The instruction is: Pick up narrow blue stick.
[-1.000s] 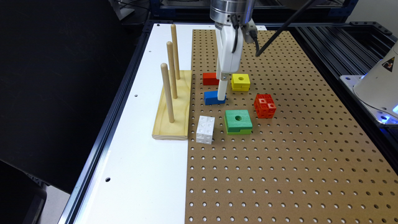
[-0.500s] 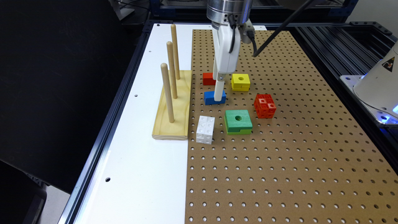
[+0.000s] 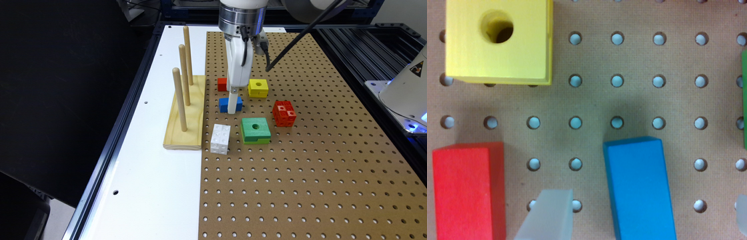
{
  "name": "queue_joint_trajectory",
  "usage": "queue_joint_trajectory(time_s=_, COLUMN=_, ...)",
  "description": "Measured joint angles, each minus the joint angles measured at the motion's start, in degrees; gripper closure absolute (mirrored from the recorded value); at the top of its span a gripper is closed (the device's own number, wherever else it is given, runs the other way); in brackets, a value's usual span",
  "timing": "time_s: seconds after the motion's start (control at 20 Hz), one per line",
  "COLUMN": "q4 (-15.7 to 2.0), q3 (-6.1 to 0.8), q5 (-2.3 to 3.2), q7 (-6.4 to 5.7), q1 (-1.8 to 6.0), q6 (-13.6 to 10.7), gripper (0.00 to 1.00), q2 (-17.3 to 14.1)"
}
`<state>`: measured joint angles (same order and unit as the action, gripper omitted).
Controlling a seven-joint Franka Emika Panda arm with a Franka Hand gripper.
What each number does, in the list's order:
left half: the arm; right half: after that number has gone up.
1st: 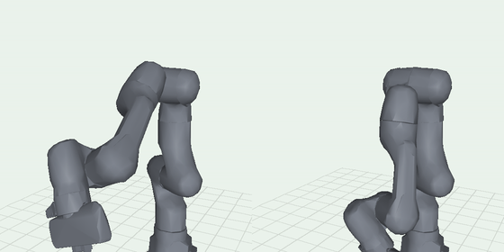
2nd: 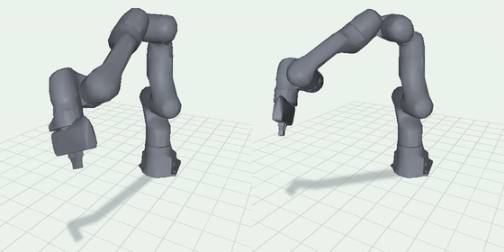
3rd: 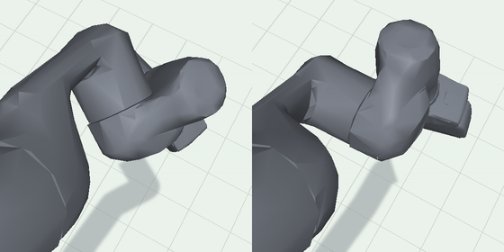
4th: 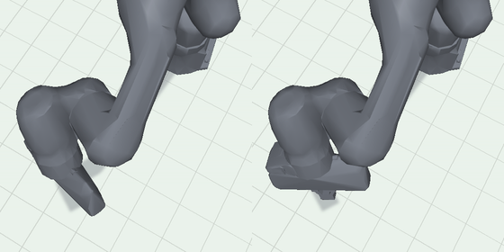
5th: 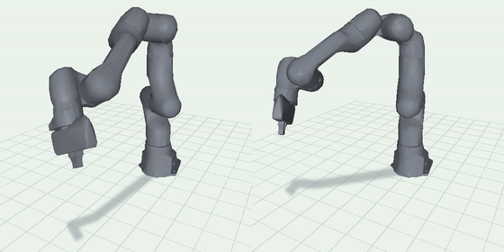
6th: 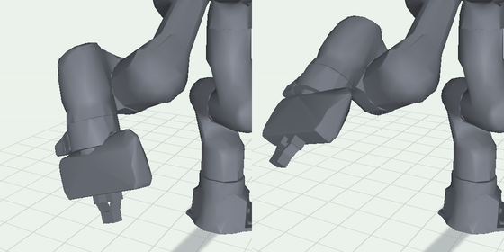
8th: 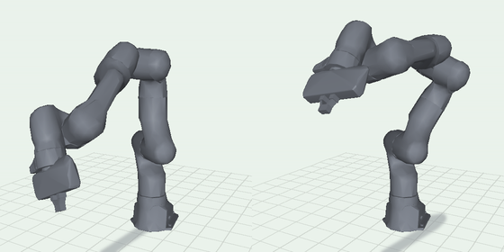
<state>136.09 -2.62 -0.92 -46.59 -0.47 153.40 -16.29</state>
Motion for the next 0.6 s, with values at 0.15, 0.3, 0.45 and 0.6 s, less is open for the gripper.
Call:
queue_joint_trajectory(time_s=0.15, q4=-0.09, q3=0.00, q5=0.00, q7=0.00, q1=0.00, q6=1.20, gripper=0.00, q2=-1.39)
queue_joint_trajectory(time_s=0.3, q4=-0.36, q3=0.00, q5=0.00, q7=0.00, q1=0.00, q6=1.95, gripper=0.00, q2=-2.37)
queue_joint_trajectory(time_s=0.45, q4=-0.57, q3=-0.01, q5=0.00, q7=0.00, q1=0.00, q6=2.43, gripper=0.00, q2=-3.30)
queue_joint_trajectory(time_s=0.6, q4=-0.68, q3=-0.01, q5=0.01, q7=-0.02, q1=-0.01, q6=3.68, gripper=0.00, q2=-4.42)
